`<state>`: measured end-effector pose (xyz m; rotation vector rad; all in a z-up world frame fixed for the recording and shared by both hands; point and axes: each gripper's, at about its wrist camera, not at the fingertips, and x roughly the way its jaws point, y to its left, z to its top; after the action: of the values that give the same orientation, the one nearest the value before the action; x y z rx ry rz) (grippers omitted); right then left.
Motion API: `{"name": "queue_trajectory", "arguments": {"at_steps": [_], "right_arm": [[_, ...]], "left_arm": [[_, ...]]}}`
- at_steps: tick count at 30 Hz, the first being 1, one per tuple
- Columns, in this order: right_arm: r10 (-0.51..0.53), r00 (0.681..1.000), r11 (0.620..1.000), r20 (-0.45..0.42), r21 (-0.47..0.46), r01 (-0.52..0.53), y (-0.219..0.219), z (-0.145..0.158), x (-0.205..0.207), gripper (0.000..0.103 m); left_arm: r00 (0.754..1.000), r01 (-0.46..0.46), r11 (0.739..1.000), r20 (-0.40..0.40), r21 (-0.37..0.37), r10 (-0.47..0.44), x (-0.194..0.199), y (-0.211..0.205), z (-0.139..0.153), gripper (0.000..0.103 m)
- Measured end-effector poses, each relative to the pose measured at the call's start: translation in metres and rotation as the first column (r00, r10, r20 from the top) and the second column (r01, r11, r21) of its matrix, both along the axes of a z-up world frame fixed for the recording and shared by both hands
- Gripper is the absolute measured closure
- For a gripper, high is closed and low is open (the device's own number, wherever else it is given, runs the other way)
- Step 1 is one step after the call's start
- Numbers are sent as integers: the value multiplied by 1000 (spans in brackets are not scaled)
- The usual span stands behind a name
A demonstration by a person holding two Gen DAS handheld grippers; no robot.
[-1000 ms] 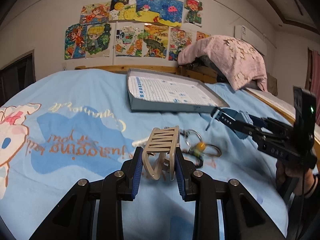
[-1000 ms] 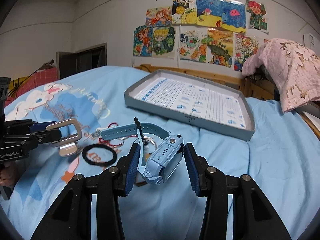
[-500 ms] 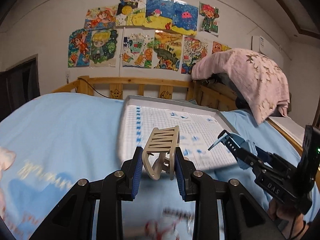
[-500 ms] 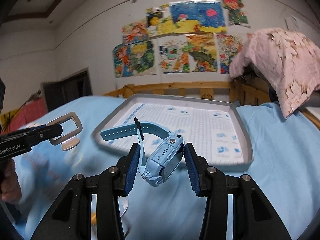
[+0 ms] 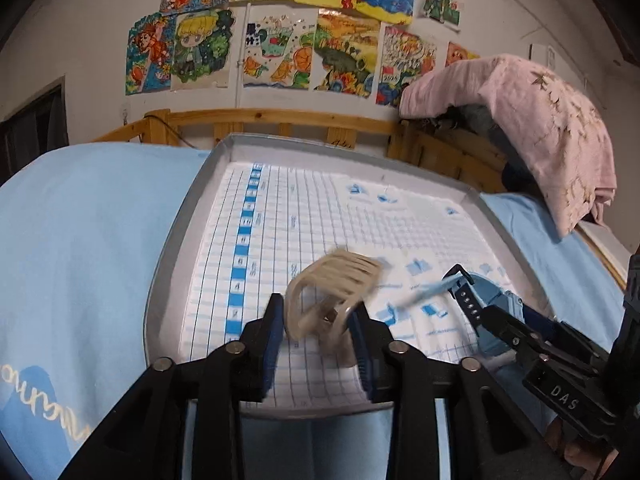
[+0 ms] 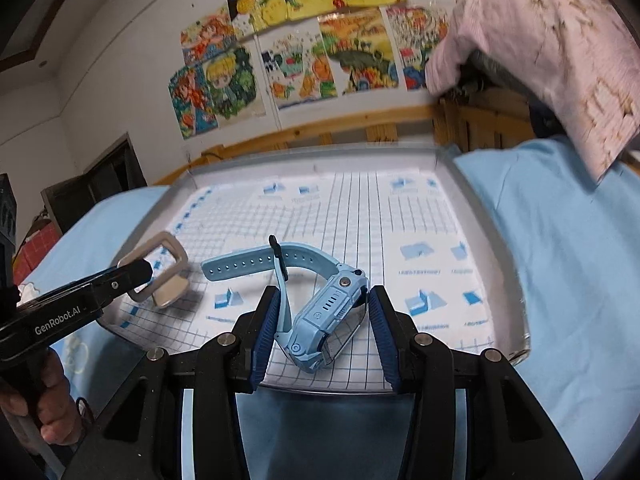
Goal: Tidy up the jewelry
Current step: 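Carry the beige buckle with left tool while right tool carries the smartwatch to the tray, then open both tools to drop buckle and smartwatch into the tray, then withdraw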
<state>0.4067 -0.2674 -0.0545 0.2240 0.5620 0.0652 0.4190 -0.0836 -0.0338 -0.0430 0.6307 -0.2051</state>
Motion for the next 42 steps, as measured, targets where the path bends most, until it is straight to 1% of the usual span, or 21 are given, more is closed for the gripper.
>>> {"name": "queue_trajectory", "arguments": {"at_steps": [1, 2, 3, 5, 6, 8, 9, 10, 11, 12, 15, 20, 22, 24, 27, 32, 37, 40, 42], "right_arm": [[2, 1000, 1000, -8, 0, -2, 0, -2, 2, 60], [4, 1000, 1000, -13, 2, -4, 0, -3, 2, 56], [5, 1000, 1000, -14, 6, -5, 1, -4, 0, 55], [-3, 1000, 1000, 5, 13, 3, -1, -1, -4, 50], [-8, 1000, 1000, 17, 14, 8, -2, 2, -7, 49], [-15, 999, 1000, 44, 10, 14, -3, 7, -19, 48], [-17, 998, 1000, 61, 5, 17, -3, 11, -24, 47], [-19, 997, 1000, 77, 0, 19, -4, 13, -30, 42], [-20, 995, 1000, 96, -5, 21, -4, 17, -37, 37], [-21, 993, 1000, 119, -10, 23, -3, 21, -44, 35], [-16, 982, 999, 190, -34, 23, 2, 37, -70, 28], [7, 961, 998, 277, -61, 11, 7, 65, -116, 8], [6, 951, 998, 310, -57, 12, 9, 74, -136, 6], [8, 944, 998, 331, -55, 11, 14, 81, -155, 1], [25, 935, 996, 353, -93, 8, 25, 87, -186, 1], [38, 921, 996, 388, -90, -3, 35, 91, -239, 1], [52, 911, 994, 409, -109, -8, 43, 87, -282, 1], [65, 908, 993, 414, -121, -16, 46, 84, -302, 1], [74, 907, 992, 414, -126, -24, 48, 81, -314, 1]], "left_arm": [[1000, -5, 1000, -15, 5, 5, 0, 0, -1, 51], [1000, -15, 1000, -19, 6, 15, -2, 1, -1, 41], [1000, -26, 1000, -8, 0, 26, -4, 4, 1, 28], [998, -45, 998, 41, -33, 46, -17, 11, 9, 26], [997, -48, 998, 53, -47, 50, -21, 15, 13, 25], [995, -60, 996, 79, -72, 65, -36, 21, 22, 18], [993, -65, 995, 92, -78, 73, -41, 23, 25, 12], [990, -72, 994, 114, -85, 82, -51, 26, 30, 7], [986, -78, 993, 140, -88, 89, -62, 28, 34, 5], [982, -82, 993, 162, -87, 95, -70, 30, 38, 1], [969, -96, 992, 221, -81, 111, -100, 34, 48, 0], [948, -115, 990, 289, -85, 135, -159, 45, 59, 0], [943, -118, 989, 302, -85, 138, -178, 50, 62, 0], [937, -121, 989, 318, -85, 142, -201, 55, 64, 0], [928, -131, 988, 341, -85, 152, -235, 63, 66, 0], [917, -148, 984, 359, -99, 174, -281, 77, 68, 0], [912, -166, 982, 364, -94, 189, -318, 85, 60, 0], [910, -173, 980, 364, -98, 197, -338, 90, 51, 0], [911, -176, 981, 364, -87, 196, -347, 90, 47, 0]]}}
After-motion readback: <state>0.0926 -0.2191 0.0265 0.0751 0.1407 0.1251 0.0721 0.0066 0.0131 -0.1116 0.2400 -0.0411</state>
